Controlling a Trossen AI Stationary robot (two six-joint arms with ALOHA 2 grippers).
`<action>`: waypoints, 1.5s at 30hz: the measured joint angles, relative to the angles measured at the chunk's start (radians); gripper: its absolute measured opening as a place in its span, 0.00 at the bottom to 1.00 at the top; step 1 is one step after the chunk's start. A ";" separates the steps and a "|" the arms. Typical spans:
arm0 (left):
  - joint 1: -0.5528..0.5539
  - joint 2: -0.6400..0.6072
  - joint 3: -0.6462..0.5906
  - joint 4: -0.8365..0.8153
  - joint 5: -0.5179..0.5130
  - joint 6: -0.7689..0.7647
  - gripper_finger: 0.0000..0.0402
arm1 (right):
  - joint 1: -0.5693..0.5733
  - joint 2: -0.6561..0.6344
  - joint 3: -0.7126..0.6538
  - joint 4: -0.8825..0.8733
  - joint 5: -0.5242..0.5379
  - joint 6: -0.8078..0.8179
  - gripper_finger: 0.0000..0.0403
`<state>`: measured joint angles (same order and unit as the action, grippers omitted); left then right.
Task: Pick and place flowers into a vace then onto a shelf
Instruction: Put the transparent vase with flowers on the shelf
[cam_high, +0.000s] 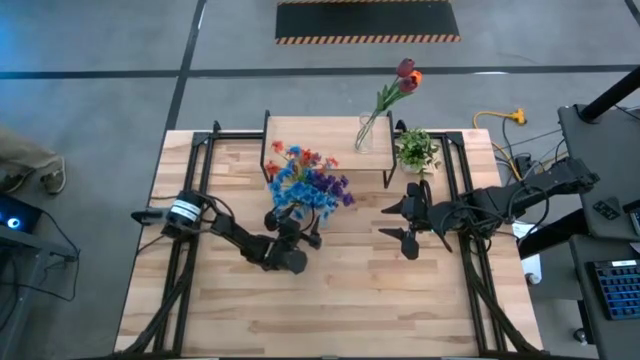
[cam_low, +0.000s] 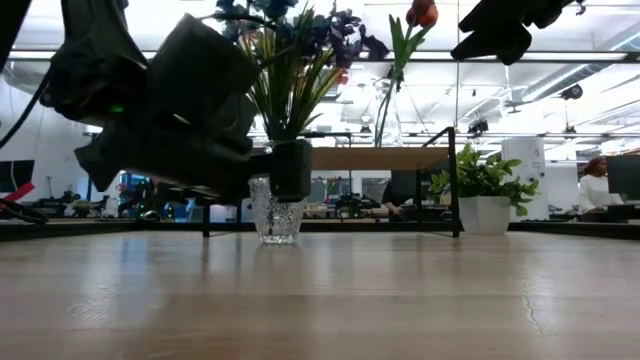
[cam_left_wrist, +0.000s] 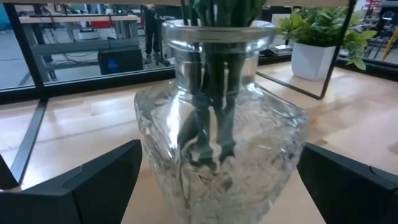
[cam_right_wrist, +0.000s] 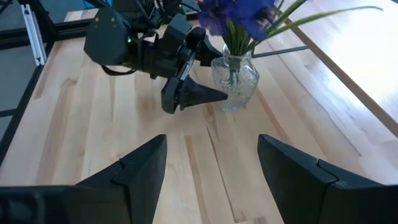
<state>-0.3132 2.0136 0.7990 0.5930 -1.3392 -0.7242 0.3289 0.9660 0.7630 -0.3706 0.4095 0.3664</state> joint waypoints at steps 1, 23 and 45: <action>0.003 0.000 0.000 0.000 0.000 0.000 1.00 | 0.000 0.000 -0.001 0.000 0.000 0.000 0.60; 0.019 -0.001 -0.003 -0.005 0.038 -0.003 1.00 | 0.000 0.000 -0.033 0.002 -0.026 0.000 0.60; 0.026 -0.002 -0.005 -0.008 0.081 -0.054 1.00 | -0.001 0.000 -0.048 0.003 -0.026 -0.004 0.60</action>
<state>-0.2871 2.0117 0.7940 0.5846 -1.2583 -0.7780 0.3283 0.9657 0.7151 -0.3672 0.3833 0.3623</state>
